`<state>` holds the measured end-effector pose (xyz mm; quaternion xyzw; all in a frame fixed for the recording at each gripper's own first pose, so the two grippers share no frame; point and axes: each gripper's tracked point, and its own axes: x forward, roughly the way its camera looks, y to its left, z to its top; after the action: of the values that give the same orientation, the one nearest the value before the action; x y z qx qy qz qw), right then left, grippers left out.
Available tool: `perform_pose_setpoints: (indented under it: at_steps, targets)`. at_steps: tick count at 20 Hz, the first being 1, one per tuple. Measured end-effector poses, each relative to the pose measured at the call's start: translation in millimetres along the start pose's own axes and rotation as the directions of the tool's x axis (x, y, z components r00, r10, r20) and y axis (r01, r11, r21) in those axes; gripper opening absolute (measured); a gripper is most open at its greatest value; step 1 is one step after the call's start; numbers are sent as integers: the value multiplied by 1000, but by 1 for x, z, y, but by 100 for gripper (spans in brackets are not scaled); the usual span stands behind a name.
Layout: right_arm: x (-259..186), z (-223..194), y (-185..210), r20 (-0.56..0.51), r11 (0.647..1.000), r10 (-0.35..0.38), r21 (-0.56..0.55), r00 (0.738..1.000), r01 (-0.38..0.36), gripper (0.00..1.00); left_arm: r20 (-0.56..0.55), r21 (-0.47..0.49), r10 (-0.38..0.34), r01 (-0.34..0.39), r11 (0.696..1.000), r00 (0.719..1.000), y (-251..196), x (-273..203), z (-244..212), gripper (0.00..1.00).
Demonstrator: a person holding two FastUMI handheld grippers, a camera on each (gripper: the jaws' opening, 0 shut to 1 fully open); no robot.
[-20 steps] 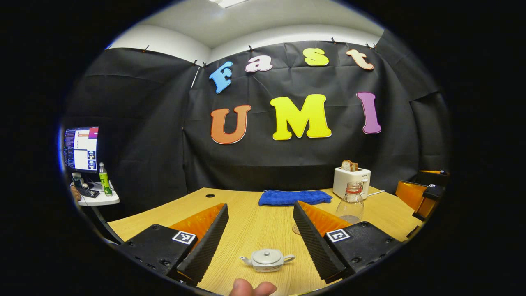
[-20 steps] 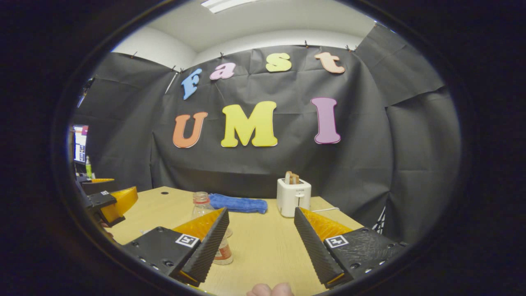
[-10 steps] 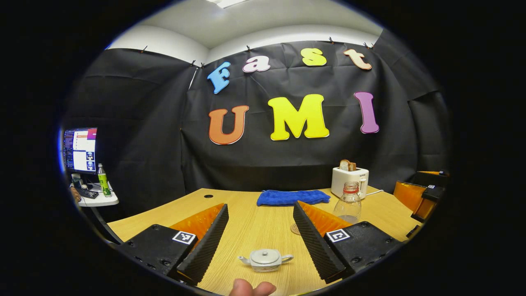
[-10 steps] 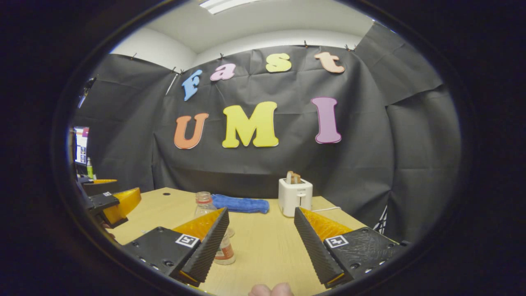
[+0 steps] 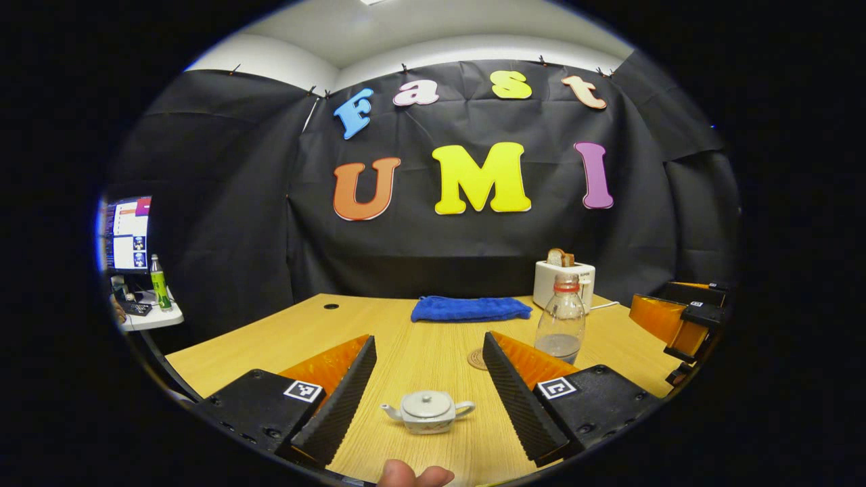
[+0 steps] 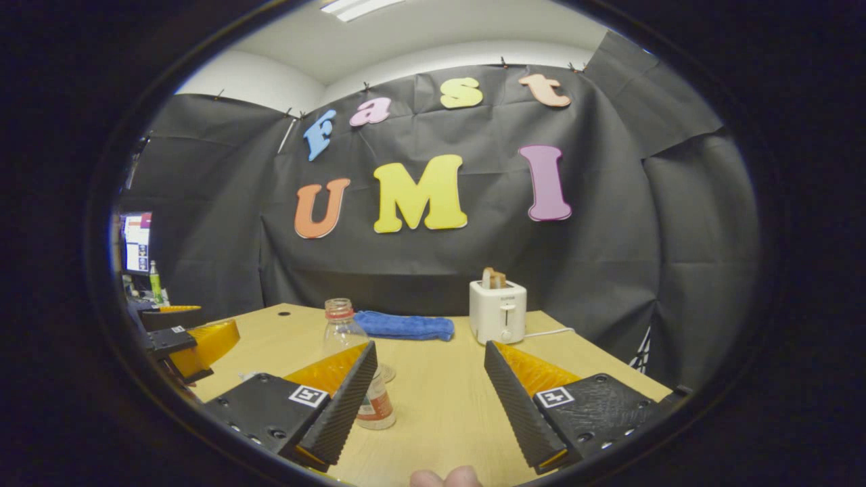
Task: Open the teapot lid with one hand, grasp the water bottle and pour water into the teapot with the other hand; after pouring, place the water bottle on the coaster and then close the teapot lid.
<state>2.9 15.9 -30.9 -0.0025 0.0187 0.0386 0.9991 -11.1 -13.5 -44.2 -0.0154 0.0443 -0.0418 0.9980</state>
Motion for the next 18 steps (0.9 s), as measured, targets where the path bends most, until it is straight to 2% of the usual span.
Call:
perform_pose_setpoints:
  at_steps: [5,9,15,18]
  targets:
    - [-1,-17,-7,-27,999,-9,-31,1000,8,95,-93,-50,-9,4,999,996,3,6,-32,99]
    - [1,-23,-18,-38,999,-37,-20,999,37,96,-160,-30,-21,17,999,987,3,19,-50,98]
    - [7,-35,-27,-69,999,-49,-15,996,48,95,-246,-2,-33,33,999,969,5,39,-69,83]
    - [10,-37,-29,-77,999,-50,-15,996,49,97,-284,4,-37,40,999,958,6,47,-78,69]
